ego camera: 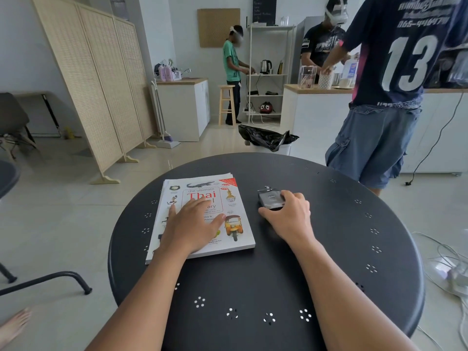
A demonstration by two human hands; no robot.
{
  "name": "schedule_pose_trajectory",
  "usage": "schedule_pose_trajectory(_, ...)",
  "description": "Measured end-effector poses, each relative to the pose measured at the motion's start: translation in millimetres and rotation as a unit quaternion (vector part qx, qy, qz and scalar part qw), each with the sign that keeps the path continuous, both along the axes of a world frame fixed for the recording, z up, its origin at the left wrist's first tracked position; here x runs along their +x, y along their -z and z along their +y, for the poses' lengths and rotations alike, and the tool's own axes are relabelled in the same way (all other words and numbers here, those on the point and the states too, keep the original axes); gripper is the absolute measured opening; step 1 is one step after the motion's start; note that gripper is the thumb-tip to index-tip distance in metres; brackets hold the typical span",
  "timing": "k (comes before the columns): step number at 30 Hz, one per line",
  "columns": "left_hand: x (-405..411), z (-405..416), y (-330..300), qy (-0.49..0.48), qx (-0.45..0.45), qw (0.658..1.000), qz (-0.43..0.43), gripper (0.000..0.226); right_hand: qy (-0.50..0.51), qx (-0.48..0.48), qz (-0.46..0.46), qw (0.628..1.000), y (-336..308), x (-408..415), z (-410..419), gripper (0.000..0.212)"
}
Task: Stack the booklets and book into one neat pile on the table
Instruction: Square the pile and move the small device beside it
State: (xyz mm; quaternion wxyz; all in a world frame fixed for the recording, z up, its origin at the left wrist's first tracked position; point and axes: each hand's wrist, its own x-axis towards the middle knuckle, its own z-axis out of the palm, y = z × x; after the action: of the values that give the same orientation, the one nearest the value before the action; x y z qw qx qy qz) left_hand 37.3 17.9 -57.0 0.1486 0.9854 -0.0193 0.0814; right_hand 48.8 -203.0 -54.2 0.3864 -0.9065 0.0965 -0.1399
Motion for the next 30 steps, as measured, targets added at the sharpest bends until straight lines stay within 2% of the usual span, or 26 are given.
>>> schedule_pose_trajectory(5, 0.5, 0.3, 0.3, 0.001, 0.006, 1.000, 0.003, 0.071, -0.038, 0.005, 0.031, 0.999, 1.2, -0.6, 11.8, 0.076)
schedule_pose_trajectory(13, 3.2, 0.9, 1.8, 0.005, 0.015, 1.000, 0.003, 0.071, -0.063, -0.002, 0.045, 0.997, 1.9, 1.6, 8.4, 0.075)
schedule_pose_trajectory(20, 2.6, 1.8, 2.2, 0.009, 0.015, 1.000, 0.001, 0.072, -0.069, -0.019, 0.046, 0.996, 5.9, 5.8, 8.1, 0.045)
schedule_pose_trajectory(26, 2.6, 0.8, 1.3, 0.009, 0.013, 1.000, 0.003, 0.072, -0.081, -0.010, 0.043, 0.996, 7.2, 1.9, 15.2, 0.035)
schedule_pose_trajectory(30, 2.1, 0.8, 1.0, 0.008, 0.013, 1.000, -0.002, 0.071, -0.087, -0.011, 0.039, 0.995, 6.7, 1.8, 15.5, 0.036)
